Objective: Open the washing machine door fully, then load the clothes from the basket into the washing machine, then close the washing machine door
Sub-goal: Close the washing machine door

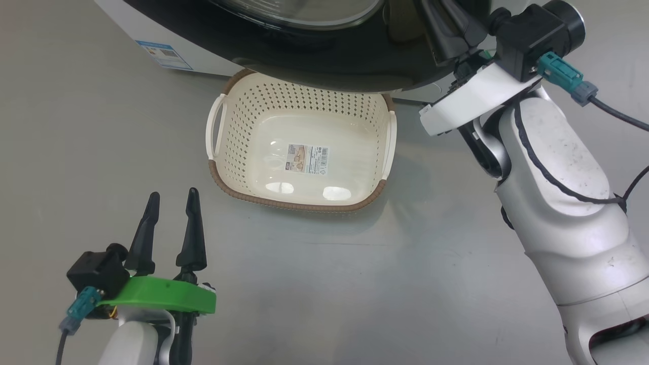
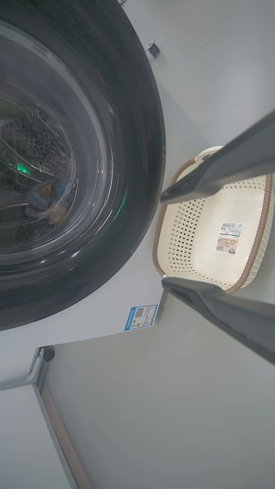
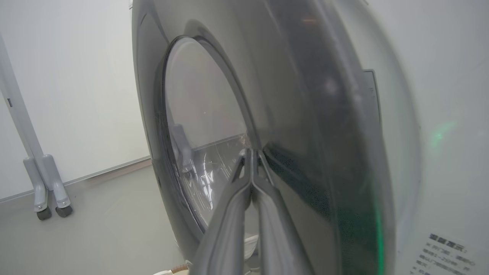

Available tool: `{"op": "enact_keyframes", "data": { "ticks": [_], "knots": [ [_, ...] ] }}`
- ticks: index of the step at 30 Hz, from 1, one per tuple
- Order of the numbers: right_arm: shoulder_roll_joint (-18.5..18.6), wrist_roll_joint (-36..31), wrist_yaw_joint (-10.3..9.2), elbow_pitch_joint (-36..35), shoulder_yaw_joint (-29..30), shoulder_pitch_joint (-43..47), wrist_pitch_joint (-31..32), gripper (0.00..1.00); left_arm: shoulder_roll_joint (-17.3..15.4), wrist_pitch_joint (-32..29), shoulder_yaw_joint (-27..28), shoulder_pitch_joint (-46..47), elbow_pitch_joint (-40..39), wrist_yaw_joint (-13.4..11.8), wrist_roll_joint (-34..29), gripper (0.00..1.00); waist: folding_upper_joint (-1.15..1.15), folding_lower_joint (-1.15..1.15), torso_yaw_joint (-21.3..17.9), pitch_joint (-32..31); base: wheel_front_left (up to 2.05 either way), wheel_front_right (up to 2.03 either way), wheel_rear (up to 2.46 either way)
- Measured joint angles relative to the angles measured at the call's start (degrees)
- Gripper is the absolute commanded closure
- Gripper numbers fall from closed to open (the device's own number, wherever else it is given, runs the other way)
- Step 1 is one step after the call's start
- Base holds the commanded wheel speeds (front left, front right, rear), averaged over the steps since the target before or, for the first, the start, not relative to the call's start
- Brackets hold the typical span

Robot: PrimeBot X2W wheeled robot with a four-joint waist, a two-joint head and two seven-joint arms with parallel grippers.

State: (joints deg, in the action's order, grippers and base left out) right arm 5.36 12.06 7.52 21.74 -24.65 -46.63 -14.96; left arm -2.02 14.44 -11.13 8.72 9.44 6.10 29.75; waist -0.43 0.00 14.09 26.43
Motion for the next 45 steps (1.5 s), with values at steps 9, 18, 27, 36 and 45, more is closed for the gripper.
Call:
{"op": "enact_keyframes", "data": {
  "ticks": [9, 18, 27, 36, 45],
  "knots": [
    [1.2, -0.9, 0.0, 0.2, 1.8, -3.4, 0.0, 1.0, 0.1, 0.0, -0.2, 1.0, 0.0, 0.3, 0.0, 0.0, 0.0, 0.0, 0.3, 1.8, 0.0, 0.0, 0.0],
    [2.8, -2.7, 0.0, 4.4, 3.1, -7.5, 0.0, 1.0, 0.1, 0.0, -2.1, 2.2, 0.4, 0.5, 0.1, 0.0, 0.0, 0.0, 1.7, 3.8, 0.0, 0.0, 0.0],
    [2.9, -3.9, -0.15, 6.4, 6.3, -10.3, 0.0, 1.0, 0.2, 0.0, -2.6, 3.7, 1.3, 0.5, 1.2, 0.0, 0.0, 0.0, 3.7, 4.6, 0.0, 0.0, 0.0],
    [2.1, -3.6, -0.59, 7.1, 7.4, -8.4, 0.0, 1.0, 0.3, 0.0, -0.5, 3.7, 2.6, 0.7, 2.2, 0.0, 0.0, 0.0, 3.1, 2.3, 0.0, 0.0, 0.0],
    [1.9, -3.6, -1.11, 2.5, 7.3, 1.0, 0.0, 0.0, 0.4, 0.0, 3.0, 3.2, 4.7, 0.7, 0.5, 0.0, 0.0, 0.0, 0.7, -2.3, 0.0, 0.0, 0.0]
  ]
}}
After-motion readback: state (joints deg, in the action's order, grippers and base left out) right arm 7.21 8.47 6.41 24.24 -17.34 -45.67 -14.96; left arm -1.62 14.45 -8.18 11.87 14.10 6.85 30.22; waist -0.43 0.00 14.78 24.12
